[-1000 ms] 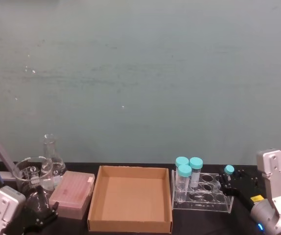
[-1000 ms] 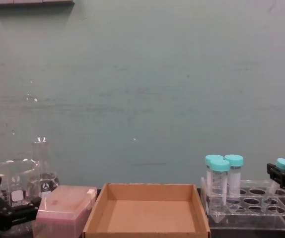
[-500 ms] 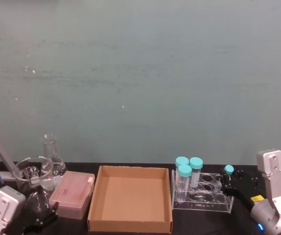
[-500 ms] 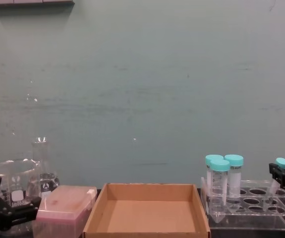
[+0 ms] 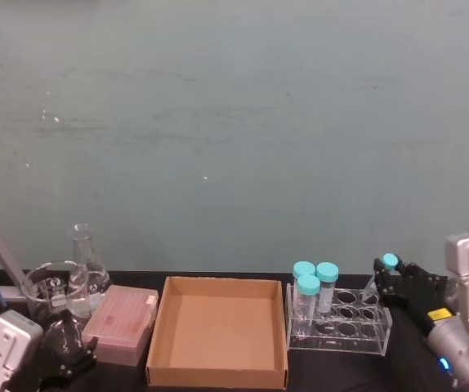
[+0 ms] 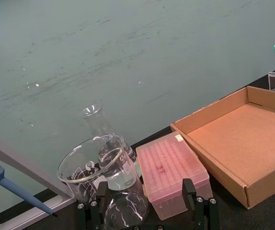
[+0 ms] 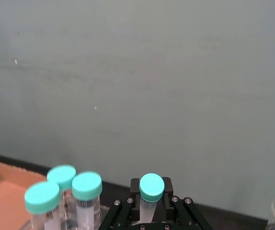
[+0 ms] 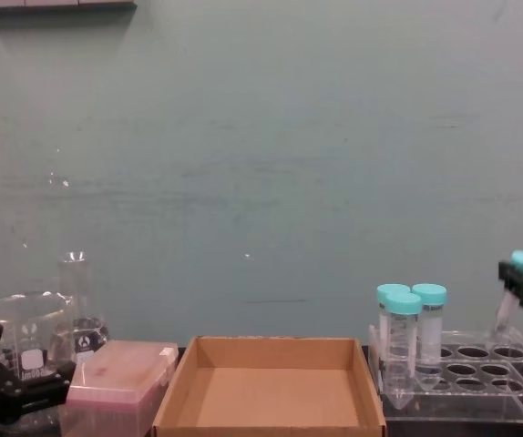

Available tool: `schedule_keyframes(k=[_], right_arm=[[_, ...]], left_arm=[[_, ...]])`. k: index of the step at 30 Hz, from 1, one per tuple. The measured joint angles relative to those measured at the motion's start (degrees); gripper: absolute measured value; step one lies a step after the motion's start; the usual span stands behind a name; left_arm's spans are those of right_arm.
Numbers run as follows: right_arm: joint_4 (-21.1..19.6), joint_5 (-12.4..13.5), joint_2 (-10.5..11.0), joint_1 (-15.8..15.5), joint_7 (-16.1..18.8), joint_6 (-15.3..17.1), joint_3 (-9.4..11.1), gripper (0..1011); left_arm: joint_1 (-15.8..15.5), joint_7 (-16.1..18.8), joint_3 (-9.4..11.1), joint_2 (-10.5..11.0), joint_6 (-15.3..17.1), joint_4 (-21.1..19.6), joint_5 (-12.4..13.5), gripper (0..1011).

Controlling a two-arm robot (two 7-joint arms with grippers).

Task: Use the right hand to move the test tube from the test tube rack into the box.

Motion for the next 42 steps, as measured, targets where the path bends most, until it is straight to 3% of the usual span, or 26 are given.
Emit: schedule_keyframes(k=[5,10,17,24,30,34,42], right_arm=[[-5.18,1.17,0.88,-1.6,1.32,0.5,2.26,267],[-8.27,0.65,1.08,-1.32,3.46,-0.6,2.33,268],[-11.37,-0.63,-0.24,0.89,7.29,-1.22,0.63,267],[-14.34,-2.35,-3.34,2.57,10.88,0.14,-3.03,267],[-13.51,-3.75,-6.53,3.72,11.37,6.03,-5.83,267],[-10.32,-6.03,-9.2,4.72,10.11,8.86,-7.63,267],[-3.43,-9.45,-12.64,6.83,8.41,9.22,-9.29,267]], left_arm=[[0.0,0.0,0.0,0.0,0.0,0.0,0.0,1000],[0.0,0.0,0.0,0.0,0.0,0.0,0.0,1000],[0.0,0.0,0.0,0.0,0.0,0.0,0.0,1000],[0.0,0.0,0.0,0.0,0.0,0.0,0.0,1000],[0.0,0.0,0.0,0.0,0.0,0.0,0.0,1000],[0.0,0.0,0.0,0.0,0.0,0.0,0.0,1000],[0.0,0.0,0.0,0.0,0.0,0.0,0.0,1000]])
